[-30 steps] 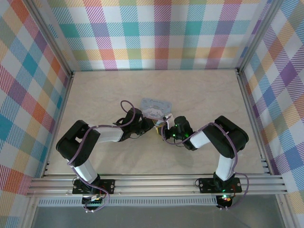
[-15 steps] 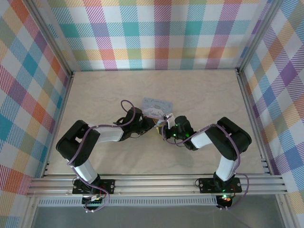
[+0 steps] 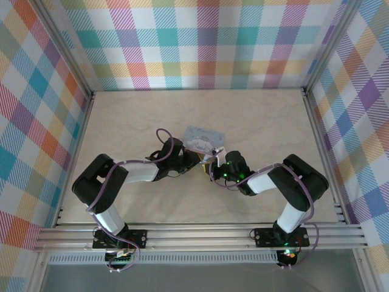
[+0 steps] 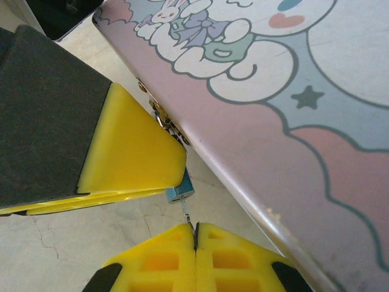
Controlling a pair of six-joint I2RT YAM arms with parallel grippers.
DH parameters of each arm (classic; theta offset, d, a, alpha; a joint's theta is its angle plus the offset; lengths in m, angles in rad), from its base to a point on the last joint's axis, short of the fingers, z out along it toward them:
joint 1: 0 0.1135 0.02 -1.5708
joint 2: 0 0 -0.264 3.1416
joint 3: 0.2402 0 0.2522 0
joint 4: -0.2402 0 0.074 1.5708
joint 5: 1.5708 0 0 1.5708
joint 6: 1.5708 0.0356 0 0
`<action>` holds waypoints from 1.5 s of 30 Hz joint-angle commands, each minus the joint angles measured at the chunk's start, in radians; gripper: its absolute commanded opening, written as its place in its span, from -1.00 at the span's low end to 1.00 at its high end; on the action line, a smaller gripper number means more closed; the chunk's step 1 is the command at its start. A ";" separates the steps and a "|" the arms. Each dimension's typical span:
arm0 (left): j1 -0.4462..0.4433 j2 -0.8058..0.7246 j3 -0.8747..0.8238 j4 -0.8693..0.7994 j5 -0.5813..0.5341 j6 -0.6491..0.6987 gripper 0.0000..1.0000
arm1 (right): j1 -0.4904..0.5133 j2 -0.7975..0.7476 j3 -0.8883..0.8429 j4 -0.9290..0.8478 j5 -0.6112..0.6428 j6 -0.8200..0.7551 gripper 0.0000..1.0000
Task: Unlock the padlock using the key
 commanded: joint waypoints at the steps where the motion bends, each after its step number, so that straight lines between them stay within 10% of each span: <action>1: -0.048 0.017 0.008 0.013 0.111 -0.009 -0.60 | 0.018 -0.050 0.028 0.110 -0.028 0.043 -1.00; 45: -0.068 0.061 0.043 0.017 0.131 -0.083 -0.59 | 0.007 -0.129 0.115 0.041 -0.081 0.094 -1.00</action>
